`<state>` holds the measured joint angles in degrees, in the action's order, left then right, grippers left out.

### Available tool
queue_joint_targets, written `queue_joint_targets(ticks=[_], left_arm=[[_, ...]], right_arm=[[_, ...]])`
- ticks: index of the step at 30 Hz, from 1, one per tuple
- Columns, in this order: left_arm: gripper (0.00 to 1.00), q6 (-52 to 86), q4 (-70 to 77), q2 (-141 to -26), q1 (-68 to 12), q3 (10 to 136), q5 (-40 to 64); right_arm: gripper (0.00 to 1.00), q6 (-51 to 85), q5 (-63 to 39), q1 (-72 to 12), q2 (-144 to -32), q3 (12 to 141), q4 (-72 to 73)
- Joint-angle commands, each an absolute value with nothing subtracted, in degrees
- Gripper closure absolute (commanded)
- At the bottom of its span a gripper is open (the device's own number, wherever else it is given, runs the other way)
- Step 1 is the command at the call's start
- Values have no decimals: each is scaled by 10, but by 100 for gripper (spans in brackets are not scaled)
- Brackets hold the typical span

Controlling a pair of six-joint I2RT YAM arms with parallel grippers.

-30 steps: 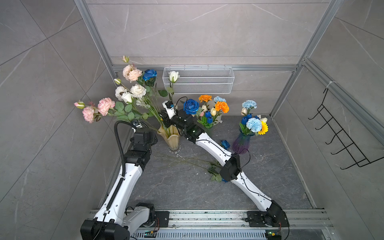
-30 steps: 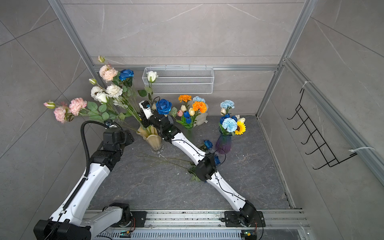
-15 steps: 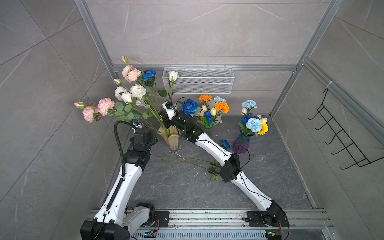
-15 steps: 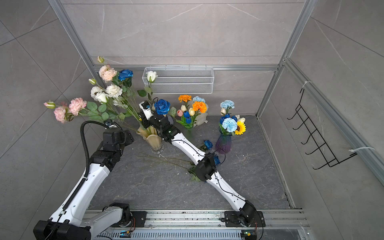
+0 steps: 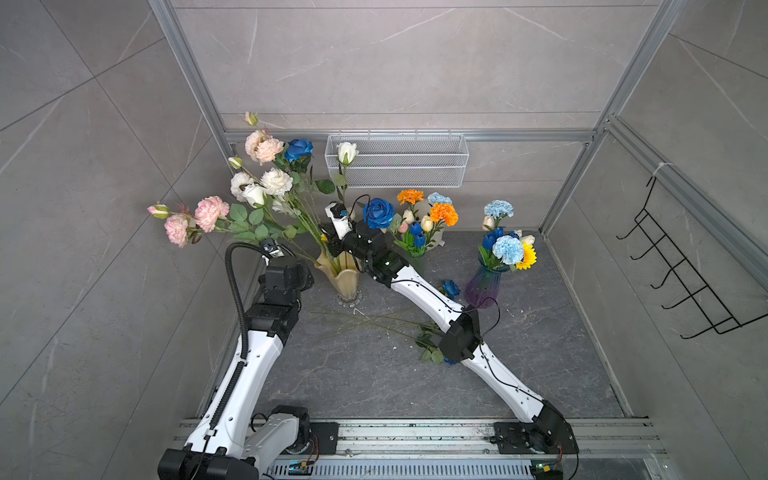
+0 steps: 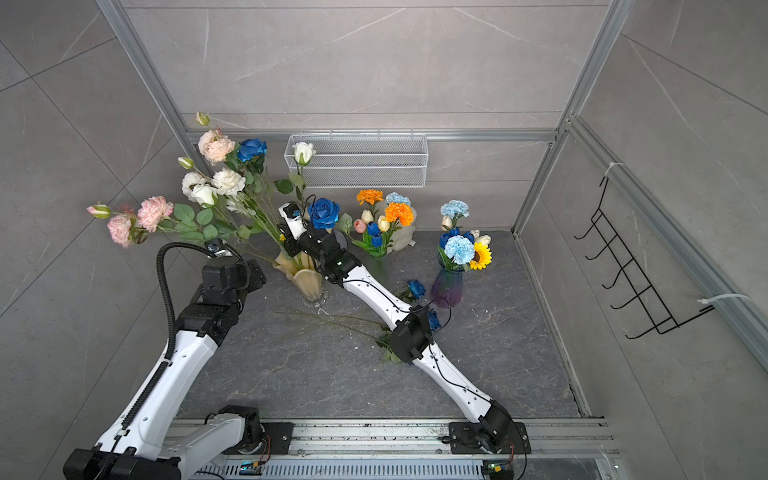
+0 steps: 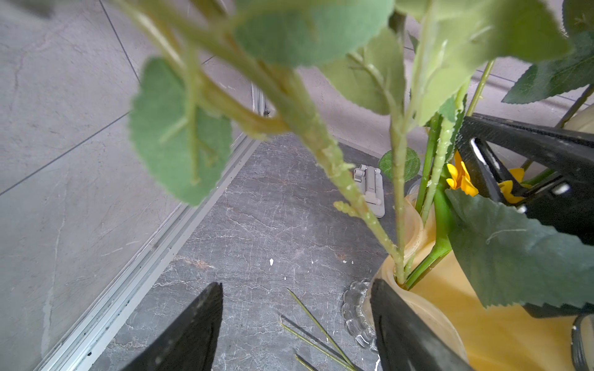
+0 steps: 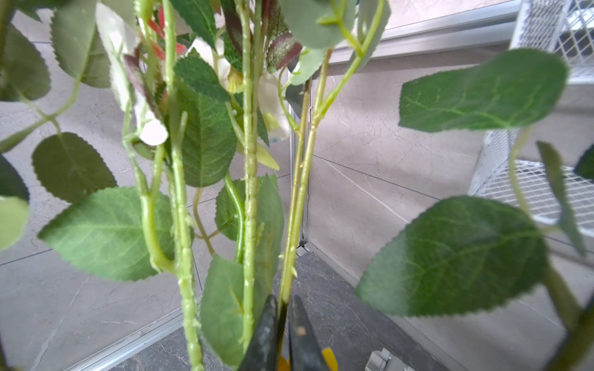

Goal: Pick out blue flowers from the vase
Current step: Pick up the flower from the vase.

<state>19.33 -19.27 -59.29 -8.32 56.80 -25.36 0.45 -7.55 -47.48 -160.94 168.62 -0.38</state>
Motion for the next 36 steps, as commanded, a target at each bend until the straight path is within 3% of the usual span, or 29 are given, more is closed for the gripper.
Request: queue_joint_targets(ticks=[1,11,36], left_arm=[[27,183,-178,-579,-81,578,-267],[27,180,-182,-569,-81,576,-267],[32,148,-218,-540,-80,604,-247]], right_arm=[[92,4,-66,-474,-1619,1682,-32],[100,-10,-63,-474,-1601,1698,-61],[100,-8,-32,-489,-1584,1817,-95]])
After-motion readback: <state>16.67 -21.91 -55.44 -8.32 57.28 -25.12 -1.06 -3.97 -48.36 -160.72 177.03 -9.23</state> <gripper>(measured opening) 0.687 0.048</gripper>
